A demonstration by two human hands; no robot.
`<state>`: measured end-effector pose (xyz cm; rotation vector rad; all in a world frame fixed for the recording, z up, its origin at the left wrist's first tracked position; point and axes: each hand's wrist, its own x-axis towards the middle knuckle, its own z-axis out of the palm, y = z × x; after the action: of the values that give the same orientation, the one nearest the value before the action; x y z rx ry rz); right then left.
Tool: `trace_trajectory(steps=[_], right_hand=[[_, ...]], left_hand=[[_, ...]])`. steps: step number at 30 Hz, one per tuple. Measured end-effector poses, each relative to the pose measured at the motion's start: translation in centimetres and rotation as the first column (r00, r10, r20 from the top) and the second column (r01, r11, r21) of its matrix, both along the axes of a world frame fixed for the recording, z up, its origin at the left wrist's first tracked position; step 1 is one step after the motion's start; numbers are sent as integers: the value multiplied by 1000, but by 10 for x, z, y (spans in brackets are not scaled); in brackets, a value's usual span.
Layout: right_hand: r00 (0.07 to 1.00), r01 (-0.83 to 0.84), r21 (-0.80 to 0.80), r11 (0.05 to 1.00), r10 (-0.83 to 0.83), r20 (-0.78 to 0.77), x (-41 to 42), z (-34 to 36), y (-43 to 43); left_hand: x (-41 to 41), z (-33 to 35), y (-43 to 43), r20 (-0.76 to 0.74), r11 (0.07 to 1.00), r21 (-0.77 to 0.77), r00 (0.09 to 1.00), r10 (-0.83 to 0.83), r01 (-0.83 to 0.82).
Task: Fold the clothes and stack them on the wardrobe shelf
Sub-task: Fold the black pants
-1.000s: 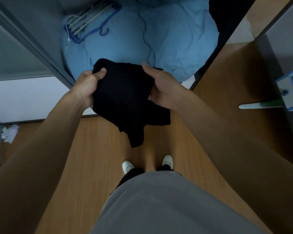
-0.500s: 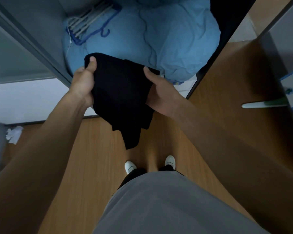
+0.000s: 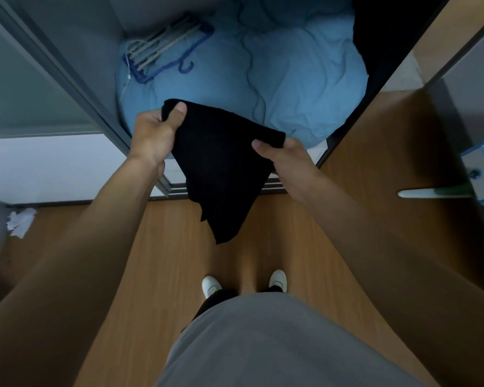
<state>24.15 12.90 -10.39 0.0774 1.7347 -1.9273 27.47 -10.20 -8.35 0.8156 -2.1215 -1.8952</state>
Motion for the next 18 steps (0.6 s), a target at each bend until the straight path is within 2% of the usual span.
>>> trace_trajectory(steps=[4,7,10,13,15,18], right_hand=[[992,105,1,995,-104,-71,-4,8,0],[967,209,78,975,-194,-167,-7,14,-4],[907,320,228,920,-227,-355,-13,16,-6],[859,355,324,877,-169,-483,-16,20,-4],[877,314,226,922,-190,-442,-16,28,-2],[886,263,74,962,-210,-413,-13,43,-1]], left_hand=[[0,6,-1,-33,992,125,999,37,-33],[-1,7,4,-73,980,198,996,42,-27],[-1,9,10,-116,987,164,993,13,7],[-4,12,11,-129,997,81,991,23,-12],[-8,13,7,-153,998,7,986,65,-64],[-7,19,1,-263,1000,-10,965,14,-17]])
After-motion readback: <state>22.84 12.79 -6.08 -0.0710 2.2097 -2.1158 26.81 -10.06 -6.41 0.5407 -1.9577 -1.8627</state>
